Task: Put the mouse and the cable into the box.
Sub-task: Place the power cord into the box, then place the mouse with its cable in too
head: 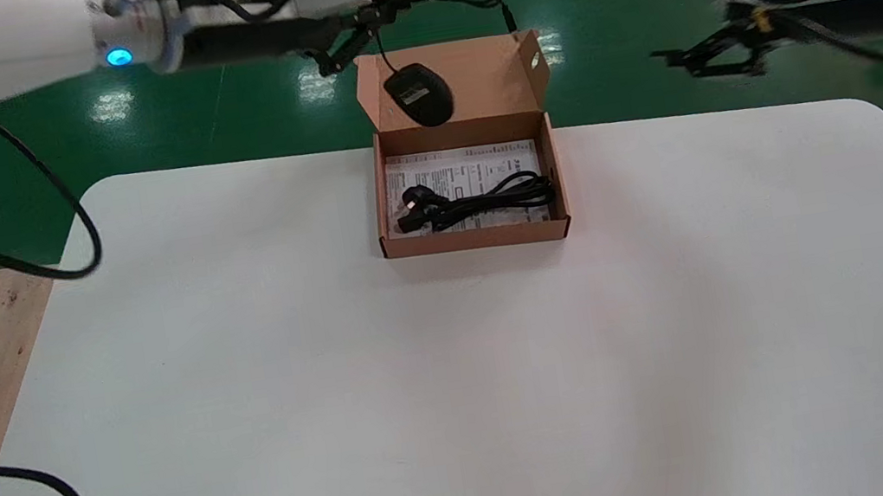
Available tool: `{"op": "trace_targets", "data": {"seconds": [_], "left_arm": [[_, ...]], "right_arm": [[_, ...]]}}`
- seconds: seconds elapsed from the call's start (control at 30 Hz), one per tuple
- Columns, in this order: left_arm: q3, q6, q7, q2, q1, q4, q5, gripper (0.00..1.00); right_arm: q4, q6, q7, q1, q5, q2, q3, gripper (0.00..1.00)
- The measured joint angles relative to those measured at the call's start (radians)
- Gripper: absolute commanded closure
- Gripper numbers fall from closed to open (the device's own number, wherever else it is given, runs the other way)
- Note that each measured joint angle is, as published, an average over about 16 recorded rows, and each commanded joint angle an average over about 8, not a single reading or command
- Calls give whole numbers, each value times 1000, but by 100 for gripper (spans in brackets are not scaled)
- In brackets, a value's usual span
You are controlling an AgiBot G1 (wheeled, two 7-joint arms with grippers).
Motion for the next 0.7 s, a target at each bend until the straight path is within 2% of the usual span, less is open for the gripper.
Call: {"op": "trace_targets", "data": {"seconds": [0.37, 0.7], "left_arm": [[48, -126, -38, 26, 215, -131, -57, 100], [138, -180, -172, 22, 302, -168, -98, 100]], "right_arm": [[-47, -16, -60, 98, -41, 192, -23, 0], [-69, -88, -62, 152, -85, 285, -52, 0]]}}
